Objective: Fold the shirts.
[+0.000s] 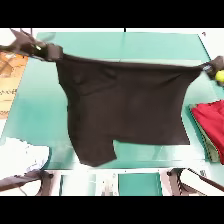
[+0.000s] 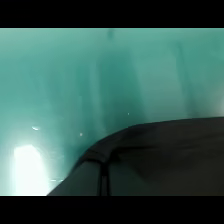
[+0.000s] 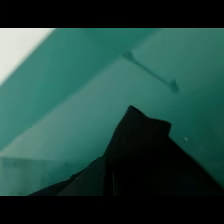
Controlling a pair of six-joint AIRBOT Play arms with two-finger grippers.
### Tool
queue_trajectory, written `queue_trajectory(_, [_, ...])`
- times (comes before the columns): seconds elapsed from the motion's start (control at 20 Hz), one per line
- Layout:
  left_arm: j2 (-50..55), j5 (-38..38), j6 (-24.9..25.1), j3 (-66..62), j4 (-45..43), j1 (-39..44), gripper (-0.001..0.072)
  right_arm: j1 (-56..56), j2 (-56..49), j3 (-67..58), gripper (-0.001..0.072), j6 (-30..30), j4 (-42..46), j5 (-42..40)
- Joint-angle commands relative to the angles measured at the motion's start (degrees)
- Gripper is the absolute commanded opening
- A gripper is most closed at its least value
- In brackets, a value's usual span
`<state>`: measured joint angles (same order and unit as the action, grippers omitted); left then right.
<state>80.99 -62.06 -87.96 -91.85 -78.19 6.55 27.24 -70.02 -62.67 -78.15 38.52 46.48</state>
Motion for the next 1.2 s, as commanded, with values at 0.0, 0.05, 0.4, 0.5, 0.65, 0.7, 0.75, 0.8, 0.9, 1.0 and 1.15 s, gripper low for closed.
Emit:
queue_trajectory(0.0, [11.61,2.80,1.97,0.66,10.71,-5.18,0.0021,-3.76,-15.98,-4.31,0.0022,0.85,-1.53,-2.95])
queue_trajectory(0.05, [13.66,4.17,3.58,0.66,13.75,-5.95,0.0021,-4.44,-19.76,-6.93,0.0021,0.87,-2.86,-2.80])
queue_trajectory(0.4, [18.71,8.41,7.52,0.28,19.47,-6.27,0.0021,-5.86,-30.69,-20.85,0.0021,0.83,-2.86,0.74])
queue_trajectory(0.5, [18.71,3.13,8.26,0.31,19.21,-6.27,0.0021,-3.74,-30.40,-21.42,0.0021,0.81,-0.24,7.08])
queue_trajectory(0.65, [18.71,-5.14,8.87,0.37,17.29,-6.25,0.0021,-0.52,-28.94,-20.41,0.0021,0.81,3.13,15.39])
queue_trajectory(0.7, [18.78,-6.88,8.87,0.37,16.61,-6.27,0.0021,0.44,-27.85,-19.10,0.0021,0.79,4.50,16.26])
queue_trajectory(0.75, [18.84,-7.89,8.87,0.57,16.50,-6.25,0.0021,1.18,-26.82,-17.62,0.0021,0.57,6.08,16.68])
queue_trajectory(0.8, [18.84,-7.96,8.90,1.20,17.03,-6.25,0.0021,1.66,-26.10,-16.17,0.0021,0.59,7.08,17.07])
queue_trajectory(0.9, [18.91,-7.82,8.87,3.30,17.97,-6.01,0.0022,2.27,-25.79,-13.70,0.0021,0.59,7.67,18.67])
queue_trajectory(1.0, [18.91,-7.96,8.96,5.29,18.49,-5.38,0.0022,2.19,-25.79,-11.80,0.0022,0.61,7.65,18.78])
queue_trajectory(1.15, [18.91,-7.72,9.03,7.39,19.21,-3.67,0.0022,2.27,-25.77,-11.63,0.0022,0.59,7.65,21.51])
